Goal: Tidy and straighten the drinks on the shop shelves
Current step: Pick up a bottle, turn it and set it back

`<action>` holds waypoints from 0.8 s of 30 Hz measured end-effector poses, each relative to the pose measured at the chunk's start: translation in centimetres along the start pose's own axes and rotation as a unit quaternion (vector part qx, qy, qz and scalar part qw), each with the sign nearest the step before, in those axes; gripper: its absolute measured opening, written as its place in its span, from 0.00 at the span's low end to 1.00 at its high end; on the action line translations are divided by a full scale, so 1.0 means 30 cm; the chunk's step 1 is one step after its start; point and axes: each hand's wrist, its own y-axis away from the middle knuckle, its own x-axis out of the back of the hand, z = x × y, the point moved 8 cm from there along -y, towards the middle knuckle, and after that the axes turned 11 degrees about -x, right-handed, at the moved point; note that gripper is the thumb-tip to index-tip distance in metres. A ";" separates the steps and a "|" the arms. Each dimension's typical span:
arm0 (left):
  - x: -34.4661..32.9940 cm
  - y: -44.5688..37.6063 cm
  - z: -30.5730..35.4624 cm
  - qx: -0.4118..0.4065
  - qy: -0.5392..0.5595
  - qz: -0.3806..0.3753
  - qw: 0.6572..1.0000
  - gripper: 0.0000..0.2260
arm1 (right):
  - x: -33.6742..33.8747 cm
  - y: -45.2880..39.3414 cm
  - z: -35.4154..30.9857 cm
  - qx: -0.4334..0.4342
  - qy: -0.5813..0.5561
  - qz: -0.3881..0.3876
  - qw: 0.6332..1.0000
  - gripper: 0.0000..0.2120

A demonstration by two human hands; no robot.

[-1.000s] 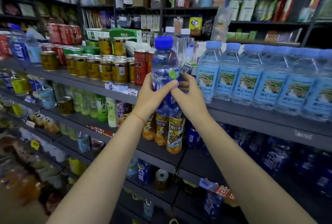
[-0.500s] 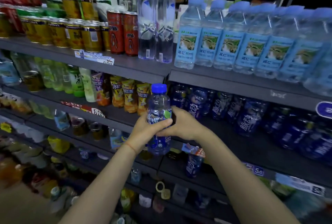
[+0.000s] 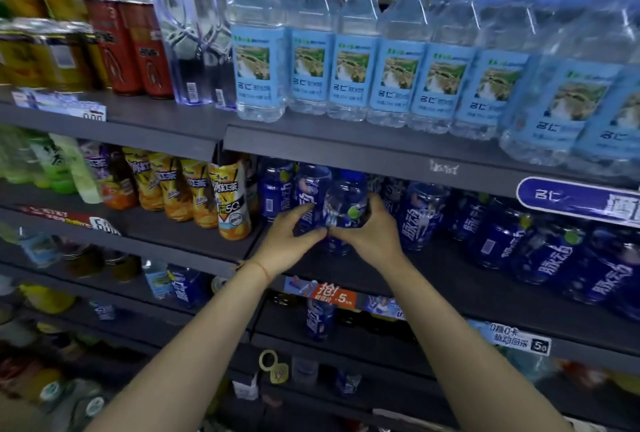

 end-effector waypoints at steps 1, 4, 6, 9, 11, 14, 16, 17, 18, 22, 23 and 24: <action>-0.017 -0.018 -0.001 0.006 -0.013 -0.001 1.000 0.27 | 0.010 -0.024 0.015 -0.009 0.001 0.007 1.000 0.34; -0.053 -0.061 -0.001 0.026 -0.039 0.006 0.999 0.26 | 0.024 -0.104 0.042 -0.032 0.015 0.021 0.999 0.31; -0.064 -0.077 -0.009 0.036 -0.045 0.023 0.998 0.25 | 0.008 -0.153 0.046 -0.027 0.034 0.028 0.999 0.35; -0.079 -0.087 -0.023 0.042 -0.056 0.042 0.997 0.24 | -0.036 -0.227 0.092 -0.044 0.060 0.035 0.997 0.43; -0.087 -0.088 -0.032 0.046 -0.061 0.054 0.996 0.24 | -0.035 -0.221 0.082 -0.048 0.052 0.050 0.996 0.41; -0.102 -0.093 -0.035 0.057 -0.066 0.060 0.994 0.24 | -0.020 -0.211 0.079 -0.054 0.044 0.081 0.994 0.39; -0.110 -0.095 -0.032 0.064 -0.061 0.057 0.994 0.25 | -0.028 -0.200 0.085 -0.058 0.050 0.075 0.994 0.35; -0.112 -0.094 -0.029 0.065 -0.054 0.054 0.995 0.25 | -0.033 -0.191 0.089 -0.058 0.055 0.065 0.995 0.31; -0.112 -0.090 -0.027 0.066 -0.046 0.052 0.995 0.25 | -0.036 -0.177 0.092 -0.058 0.061 0.053 0.995 0.27; -0.069 -0.047 -0.034 0.055 -0.033 0.104 0.992 0.20 | -0.018 -0.073 0.073 -0.024 0.053 0.057 0.997 0.13; -0.048 -0.026 -0.040 0.049 -0.030 0.137 0.989 0.15 | -0.025 -0.043 0.062 -0.013 0.041 0.046 0.998 0.10; -0.028 0.005 -0.041 0.044 -0.025 0.169 0.984 0.10 | -0.043 -0.014 0.049 -0.010 0.018 0.011 1.000 0.07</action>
